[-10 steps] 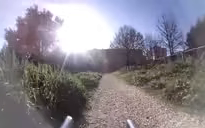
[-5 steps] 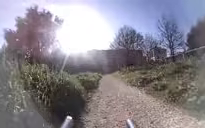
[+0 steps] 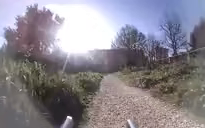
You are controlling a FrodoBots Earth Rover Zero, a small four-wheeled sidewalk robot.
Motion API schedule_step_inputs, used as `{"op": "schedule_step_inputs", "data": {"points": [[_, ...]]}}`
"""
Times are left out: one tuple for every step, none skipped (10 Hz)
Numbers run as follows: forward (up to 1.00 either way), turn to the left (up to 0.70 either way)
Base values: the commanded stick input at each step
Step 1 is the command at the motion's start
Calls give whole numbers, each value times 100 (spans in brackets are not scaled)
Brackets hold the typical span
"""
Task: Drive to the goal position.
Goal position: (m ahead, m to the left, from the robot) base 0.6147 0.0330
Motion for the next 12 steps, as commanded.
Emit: {"op": "schedule_step_inputs", "data": {"points": [[50, -15], [50, -25], [50, -34], [50, -43], [50, -39], [50, 0], [50, 0], [50, 0], [50, 0], [50, 0], [50, 0], [50, 0]]}}
